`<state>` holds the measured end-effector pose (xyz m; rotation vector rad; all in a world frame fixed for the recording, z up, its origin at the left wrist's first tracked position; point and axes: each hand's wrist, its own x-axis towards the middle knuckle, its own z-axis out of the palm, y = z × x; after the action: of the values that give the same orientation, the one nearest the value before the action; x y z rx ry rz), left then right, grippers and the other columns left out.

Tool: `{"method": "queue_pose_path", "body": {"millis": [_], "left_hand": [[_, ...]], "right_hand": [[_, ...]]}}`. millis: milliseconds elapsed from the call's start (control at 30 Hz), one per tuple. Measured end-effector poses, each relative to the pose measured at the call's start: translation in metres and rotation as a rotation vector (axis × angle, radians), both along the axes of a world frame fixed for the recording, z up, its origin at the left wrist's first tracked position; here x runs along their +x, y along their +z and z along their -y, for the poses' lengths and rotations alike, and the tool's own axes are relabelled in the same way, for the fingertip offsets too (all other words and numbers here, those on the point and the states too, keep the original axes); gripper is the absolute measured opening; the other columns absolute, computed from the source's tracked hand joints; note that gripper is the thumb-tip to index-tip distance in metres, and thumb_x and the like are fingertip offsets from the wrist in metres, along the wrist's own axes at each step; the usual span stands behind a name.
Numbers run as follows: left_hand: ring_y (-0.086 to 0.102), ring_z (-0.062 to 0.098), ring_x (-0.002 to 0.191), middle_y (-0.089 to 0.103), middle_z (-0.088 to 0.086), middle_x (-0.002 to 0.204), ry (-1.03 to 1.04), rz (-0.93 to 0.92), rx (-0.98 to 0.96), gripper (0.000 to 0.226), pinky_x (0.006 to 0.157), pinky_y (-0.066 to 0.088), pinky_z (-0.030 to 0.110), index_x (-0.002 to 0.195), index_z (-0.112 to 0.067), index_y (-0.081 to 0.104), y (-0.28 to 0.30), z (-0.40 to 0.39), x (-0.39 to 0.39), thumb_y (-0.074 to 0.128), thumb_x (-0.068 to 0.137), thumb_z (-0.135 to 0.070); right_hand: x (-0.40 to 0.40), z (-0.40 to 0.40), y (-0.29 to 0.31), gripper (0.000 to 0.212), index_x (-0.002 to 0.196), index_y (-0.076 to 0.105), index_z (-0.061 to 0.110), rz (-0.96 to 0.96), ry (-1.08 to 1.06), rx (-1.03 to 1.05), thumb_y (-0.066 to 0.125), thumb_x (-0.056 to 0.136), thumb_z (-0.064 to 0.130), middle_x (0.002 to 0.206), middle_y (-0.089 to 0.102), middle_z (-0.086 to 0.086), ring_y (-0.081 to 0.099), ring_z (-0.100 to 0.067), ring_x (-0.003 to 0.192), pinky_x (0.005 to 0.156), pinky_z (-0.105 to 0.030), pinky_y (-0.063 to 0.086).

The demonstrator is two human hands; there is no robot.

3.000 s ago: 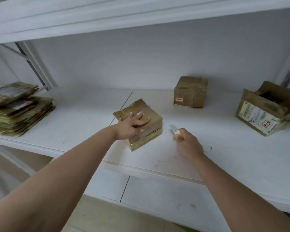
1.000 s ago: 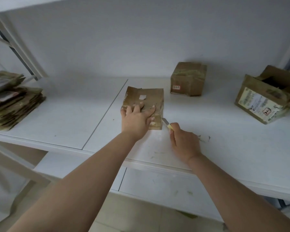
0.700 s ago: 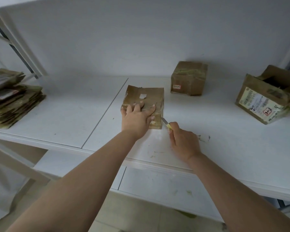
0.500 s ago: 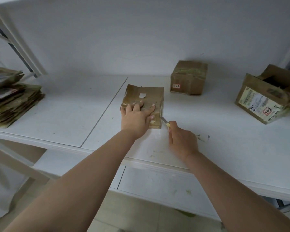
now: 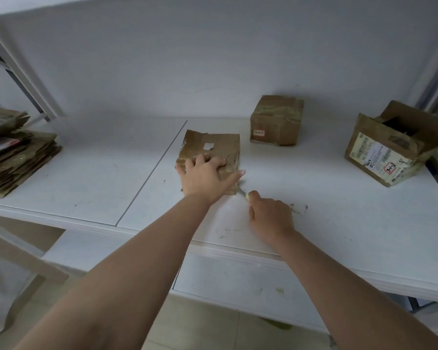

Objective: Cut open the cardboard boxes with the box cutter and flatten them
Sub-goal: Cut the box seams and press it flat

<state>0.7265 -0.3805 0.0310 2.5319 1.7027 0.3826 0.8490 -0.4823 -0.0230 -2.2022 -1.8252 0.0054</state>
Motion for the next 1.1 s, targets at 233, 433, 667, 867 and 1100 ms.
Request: {"method": "queue_pose_path", "body": {"millis": [233,433,667,867,1100], "left_hand": [[0.02,0.026,0.144,0.038,0.004,0.149,-0.198,0.158,-0.057,0.04,0.115,0.004,0.052,0.124,-0.026,0.058,-0.003,-0.007,-0.014,0.057,0.089,-0.045],[0.025,0.023,0.144,0.045,0.004,0.146,-0.426,0.265,-0.047,0.046,0.116,0.022,0.049,0.121,-0.012,0.061,-0.007,-0.013,-0.066,0.05,0.08,-0.028],[0.024,0.022,0.143,0.036,0.011,0.148,-0.362,0.252,-0.059,0.071,0.108,0.038,0.04,0.129,-0.007,0.042,-0.021,-0.004,-0.055,0.075,0.074,-0.038],[0.029,0.027,0.14,0.044,0.014,0.138,-0.375,0.365,0.079,0.054,0.102,0.042,0.036,0.111,0.001,0.048,-0.038,-0.004,-0.048,0.08,0.07,-0.013],[0.039,0.031,0.134,0.047,0.016,0.139,-0.361,0.372,0.113,0.055,0.102,0.044,0.039,0.118,-0.001,0.051,-0.052,-0.011,-0.048,0.079,0.073,-0.014]], "right_hand": [[0.012,0.008,-0.006,0.021,0.113,0.053,0.011,-0.188,-0.263,0.341,0.041,0.097,0.016,0.083,0.066,-0.008,0.063,-0.033,0.076,0.059,-0.03,0.037],[0.01,0.008,-0.008,0.011,0.097,0.058,0.005,-0.283,-0.197,0.507,0.057,0.086,0.003,0.094,0.058,-0.012,0.059,-0.031,0.076,0.056,-0.029,0.042],[0.005,-0.007,0.02,0.052,0.108,0.06,0.018,-0.07,-0.096,0.517,0.083,0.065,0.037,0.106,0.053,-0.008,0.056,-0.019,0.061,0.045,-0.017,0.036],[0.01,-0.024,0.013,0.062,0.119,0.056,0.024,0.004,-0.025,0.393,0.084,0.064,0.029,0.126,0.051,-0.006,0.063,-0.02,0.072,0.047,-0.019,0.037],[0.012,-0.037,-0.003,0.062,0.109,0.047,0.026,-0.063,-0.031,0.473,0.086,0.061,0.02,0.108,0.052,-0.006,0.059,-0.018,0.059,0.042,-0.017,0.034]]}}
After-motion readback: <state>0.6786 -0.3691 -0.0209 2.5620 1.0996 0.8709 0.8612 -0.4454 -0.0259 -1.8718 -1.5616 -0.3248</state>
